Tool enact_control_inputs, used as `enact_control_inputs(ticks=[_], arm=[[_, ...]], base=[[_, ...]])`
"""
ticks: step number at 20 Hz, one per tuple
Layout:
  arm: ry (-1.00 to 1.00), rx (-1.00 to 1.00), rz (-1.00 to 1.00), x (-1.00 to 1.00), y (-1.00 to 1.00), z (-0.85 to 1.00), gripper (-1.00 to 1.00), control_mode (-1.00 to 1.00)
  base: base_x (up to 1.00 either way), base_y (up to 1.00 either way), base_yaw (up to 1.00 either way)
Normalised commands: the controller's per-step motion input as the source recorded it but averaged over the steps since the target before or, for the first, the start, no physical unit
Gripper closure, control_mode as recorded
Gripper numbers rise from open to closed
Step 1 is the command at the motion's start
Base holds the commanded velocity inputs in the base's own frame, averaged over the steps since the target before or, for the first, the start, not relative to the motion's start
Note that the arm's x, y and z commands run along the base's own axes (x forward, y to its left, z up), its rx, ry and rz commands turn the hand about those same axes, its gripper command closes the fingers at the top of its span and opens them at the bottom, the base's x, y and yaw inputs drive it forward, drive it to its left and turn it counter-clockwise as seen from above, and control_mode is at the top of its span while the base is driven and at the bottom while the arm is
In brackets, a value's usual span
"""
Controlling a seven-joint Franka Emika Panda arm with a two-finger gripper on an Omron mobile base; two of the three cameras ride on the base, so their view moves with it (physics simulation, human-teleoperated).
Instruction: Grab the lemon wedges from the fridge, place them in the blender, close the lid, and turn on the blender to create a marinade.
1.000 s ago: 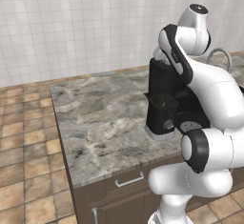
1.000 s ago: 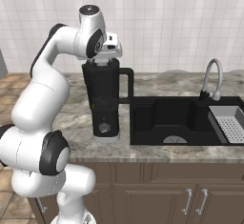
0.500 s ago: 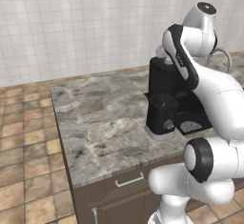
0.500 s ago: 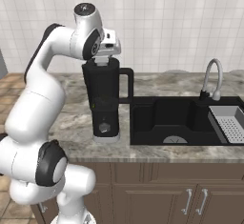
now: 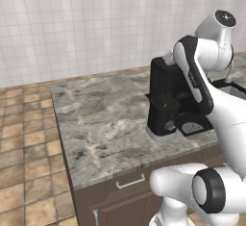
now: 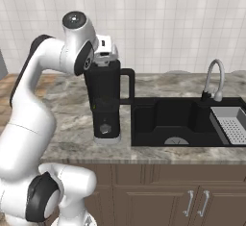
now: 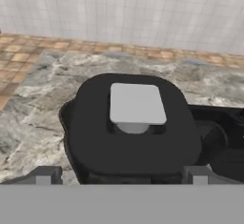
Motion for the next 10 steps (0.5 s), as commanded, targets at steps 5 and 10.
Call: enact_control_inputs(ticks=[5,10], arm=[[-0.05,0.0,0.0,-0.77,0.0,0.0,-1.0,-1.0],[0.0,0.0,0.0,-0.89,0.0,0.0,-1.0,-1.0]], base=[[0.0,0.0,0.0],[0.0,0.0,0.0]])
